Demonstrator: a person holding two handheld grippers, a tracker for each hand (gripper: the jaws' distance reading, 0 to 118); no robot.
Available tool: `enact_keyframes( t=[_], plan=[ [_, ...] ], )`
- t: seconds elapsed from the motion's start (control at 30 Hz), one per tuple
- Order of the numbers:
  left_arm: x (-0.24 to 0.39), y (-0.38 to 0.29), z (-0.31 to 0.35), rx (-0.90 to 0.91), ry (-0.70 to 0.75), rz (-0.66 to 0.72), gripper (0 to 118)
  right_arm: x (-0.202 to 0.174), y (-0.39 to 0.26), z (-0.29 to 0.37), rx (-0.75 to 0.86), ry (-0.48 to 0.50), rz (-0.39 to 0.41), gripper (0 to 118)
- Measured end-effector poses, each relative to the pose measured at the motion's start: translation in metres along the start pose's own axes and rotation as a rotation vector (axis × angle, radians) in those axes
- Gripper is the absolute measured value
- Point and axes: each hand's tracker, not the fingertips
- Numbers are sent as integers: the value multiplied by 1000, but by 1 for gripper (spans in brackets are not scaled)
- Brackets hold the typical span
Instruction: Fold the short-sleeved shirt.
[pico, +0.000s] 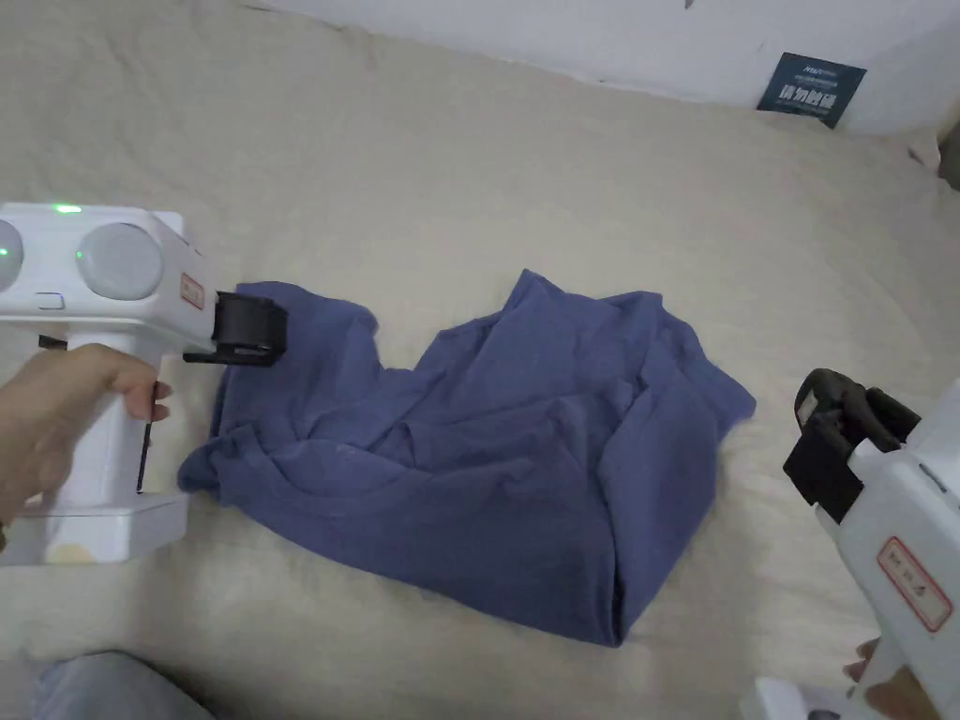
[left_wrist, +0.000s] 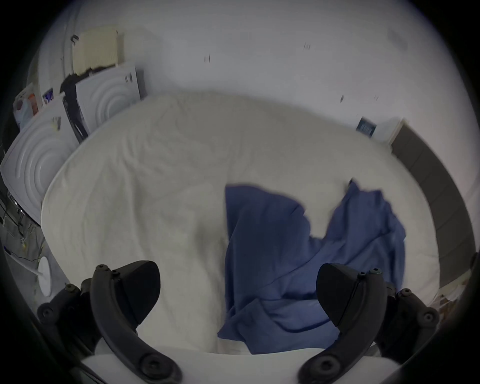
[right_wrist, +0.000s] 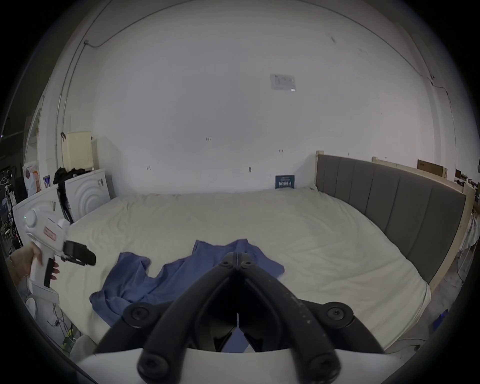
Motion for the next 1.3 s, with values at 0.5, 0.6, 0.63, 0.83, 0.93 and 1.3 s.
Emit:
enact_keyframes(
  t=[0.5, 0.6, 0.63, 0.83, 0.93, 1.3],
  plan=[
    [24, -28, -67, -68, -31, -54, 1, 11, -19, -48, -145, -17, 20, 1],
    [16, -26, -38, 58, -65, 30, 1, 12, -8, -60, -157, 5, 15, 1],
    [13, -24, -26, 98, -84, 71, 1, 12, -1, -66, -157, 13, 22, 2],
    [4, -23, 28, 247, -131, 127, 1, 14, 57, -131, -217, 55, 98, 82],
    [7, -22, 34, 260, -142, 116, 1, 16, 86, -185, -322, 106, 146, 118],
    [-4, -15, 11, 152, -150, 210, 1, -4, 88, -407, -755, -15, 114, 118]
  ],
)
